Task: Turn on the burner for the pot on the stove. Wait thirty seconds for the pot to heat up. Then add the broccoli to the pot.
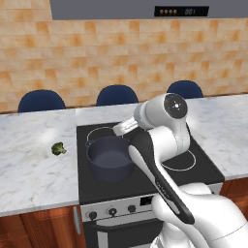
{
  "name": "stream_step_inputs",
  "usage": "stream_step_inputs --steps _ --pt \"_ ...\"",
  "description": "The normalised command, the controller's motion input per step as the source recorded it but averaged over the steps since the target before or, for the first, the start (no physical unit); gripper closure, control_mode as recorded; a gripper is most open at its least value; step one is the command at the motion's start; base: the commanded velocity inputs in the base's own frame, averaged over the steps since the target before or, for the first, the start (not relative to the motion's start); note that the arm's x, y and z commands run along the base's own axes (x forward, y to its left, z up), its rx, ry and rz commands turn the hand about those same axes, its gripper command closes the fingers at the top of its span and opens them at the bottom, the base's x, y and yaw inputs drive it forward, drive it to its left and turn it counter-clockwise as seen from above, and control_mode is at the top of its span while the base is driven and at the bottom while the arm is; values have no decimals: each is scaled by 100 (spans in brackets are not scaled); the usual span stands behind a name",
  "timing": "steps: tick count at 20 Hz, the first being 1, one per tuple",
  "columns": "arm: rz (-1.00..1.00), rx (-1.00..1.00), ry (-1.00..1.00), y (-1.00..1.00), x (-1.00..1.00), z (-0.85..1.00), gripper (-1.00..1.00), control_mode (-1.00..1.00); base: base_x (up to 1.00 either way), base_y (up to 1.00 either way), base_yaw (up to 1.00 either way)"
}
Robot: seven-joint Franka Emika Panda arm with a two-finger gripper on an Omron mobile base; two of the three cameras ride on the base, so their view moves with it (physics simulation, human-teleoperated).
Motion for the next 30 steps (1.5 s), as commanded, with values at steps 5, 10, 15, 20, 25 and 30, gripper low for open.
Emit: stream_step_inputs --steps 5,10,15,20,25,30 --pt "0 0 0 0 0 0 -100 -100 0 0 0" --pt "0 0 0 0 0 0 -100 -100 0 0 0" --pt "0 0 0 0 0 0 -100 -100 0 0 0" --pt "0 0 0 0 0 0 -100 -100 0 0 0" --pt "0 0 0 0 0 0 -100 -100 0 0 0" --pt "0 0 0 0 0 0 -100 -100 0 0 0"
